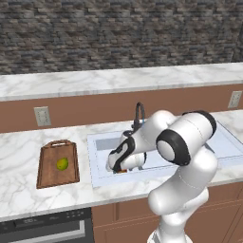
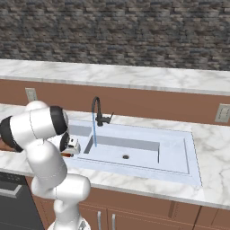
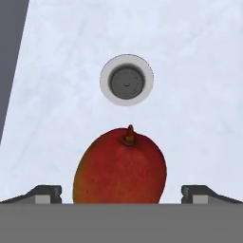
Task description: Pick the pear, mango from the sink and place them on the cutting board to airdry. Then turn off the sink faucet.
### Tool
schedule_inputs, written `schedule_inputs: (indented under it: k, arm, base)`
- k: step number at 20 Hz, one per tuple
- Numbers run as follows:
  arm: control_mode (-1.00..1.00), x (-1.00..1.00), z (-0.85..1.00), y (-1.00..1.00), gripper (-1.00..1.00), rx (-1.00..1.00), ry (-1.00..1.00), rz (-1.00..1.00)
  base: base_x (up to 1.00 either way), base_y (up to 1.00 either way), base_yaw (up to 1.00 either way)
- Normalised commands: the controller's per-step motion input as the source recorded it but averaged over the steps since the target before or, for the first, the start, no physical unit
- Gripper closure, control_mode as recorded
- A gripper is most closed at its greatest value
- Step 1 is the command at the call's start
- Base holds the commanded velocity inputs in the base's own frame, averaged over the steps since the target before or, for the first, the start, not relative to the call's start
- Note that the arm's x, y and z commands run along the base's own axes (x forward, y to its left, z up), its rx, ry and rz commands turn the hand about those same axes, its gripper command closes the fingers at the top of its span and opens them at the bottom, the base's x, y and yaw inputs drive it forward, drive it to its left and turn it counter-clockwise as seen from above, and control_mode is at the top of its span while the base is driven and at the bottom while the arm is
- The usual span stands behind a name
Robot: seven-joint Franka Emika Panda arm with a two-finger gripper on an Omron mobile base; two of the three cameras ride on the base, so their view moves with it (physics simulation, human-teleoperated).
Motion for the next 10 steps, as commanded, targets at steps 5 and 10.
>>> schedule_inputs:
  k: [5, 10]
  arm:
    - [-1.0, 0.18, -0.15, 0.01, -1.0, 0.0, -0.01, 0.0]
    - [-1.0, 0.18, -0.14, 0.0, -1.0, 0.0, 0.0, 0.0]
  base:
    - [0.0, 0.0, 0.0]
    - [0.0, 0.0, 0.0]
